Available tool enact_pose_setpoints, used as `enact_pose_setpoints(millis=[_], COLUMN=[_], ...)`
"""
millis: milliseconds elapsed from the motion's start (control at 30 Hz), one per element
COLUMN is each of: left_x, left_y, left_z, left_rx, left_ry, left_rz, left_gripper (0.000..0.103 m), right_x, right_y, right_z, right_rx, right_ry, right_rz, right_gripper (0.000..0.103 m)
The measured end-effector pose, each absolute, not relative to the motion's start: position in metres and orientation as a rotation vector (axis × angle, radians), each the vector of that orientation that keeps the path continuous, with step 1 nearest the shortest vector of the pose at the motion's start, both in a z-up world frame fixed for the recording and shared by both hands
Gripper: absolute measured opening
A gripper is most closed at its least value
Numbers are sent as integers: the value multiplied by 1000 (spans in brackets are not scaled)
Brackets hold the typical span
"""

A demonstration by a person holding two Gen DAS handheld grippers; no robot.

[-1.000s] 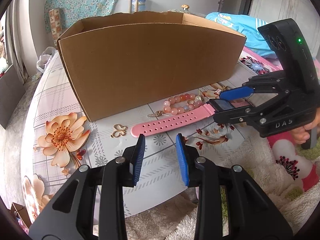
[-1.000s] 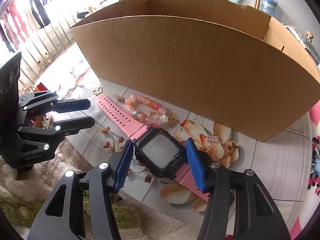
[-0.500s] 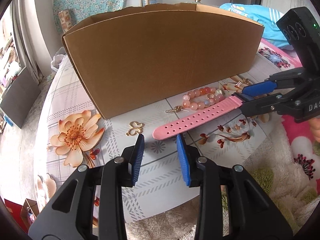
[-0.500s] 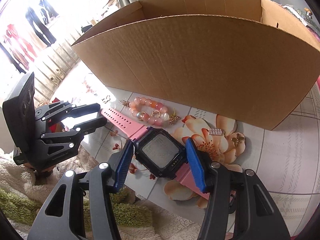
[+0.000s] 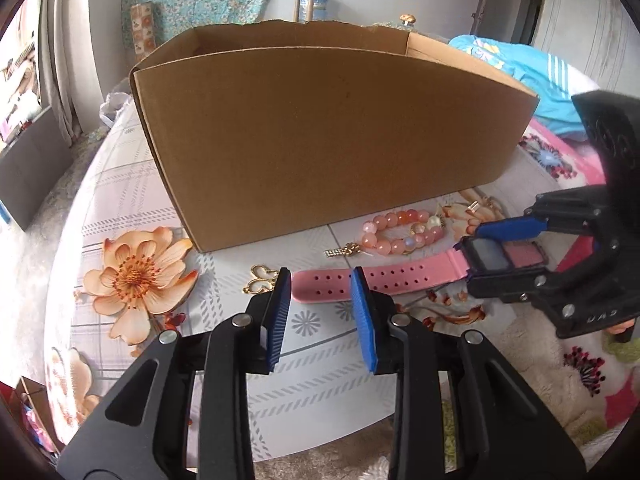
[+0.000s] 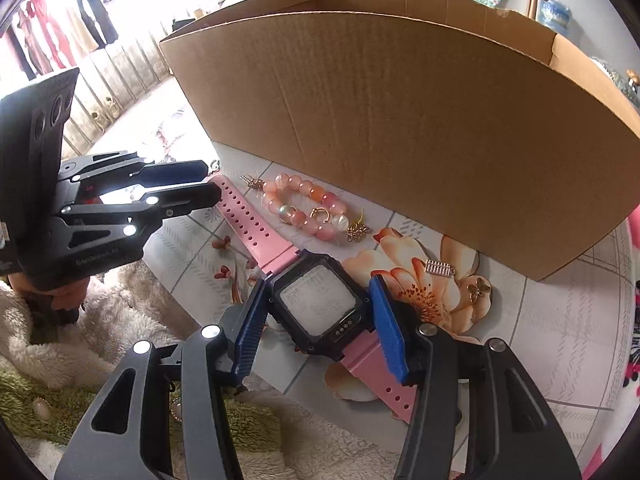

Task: Organize jewelry
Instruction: 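Grasp the black watch face with the right tool while the left tool approaches the strap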

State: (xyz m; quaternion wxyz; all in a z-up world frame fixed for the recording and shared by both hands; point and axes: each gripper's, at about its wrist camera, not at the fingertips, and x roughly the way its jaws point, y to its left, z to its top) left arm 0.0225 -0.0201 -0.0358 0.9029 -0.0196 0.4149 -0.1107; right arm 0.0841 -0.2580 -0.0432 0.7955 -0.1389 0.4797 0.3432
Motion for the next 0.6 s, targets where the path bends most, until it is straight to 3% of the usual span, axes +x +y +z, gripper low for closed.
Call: enact_pose_setpoints(millis=[367, 500, 600], left_x=[27, 23, 26], left_y=[-14, -13, -15], left_z=[-34, -31, -38], left_rx=[-214, -172, -168], left_ry=[875, 863, 885], left_rz=[-309, -284, -279], left_gripper=[29, 46, 47], right_x=[81, 76, 70], right_y=[-254, -245, -234], right_z=[-41, -43, -47], right_rx=[-360, -373, -370], right_ry=[1008, 1002, 1000], right_rz=[721, 715, 712], right_gripper=[50, 50, 51])
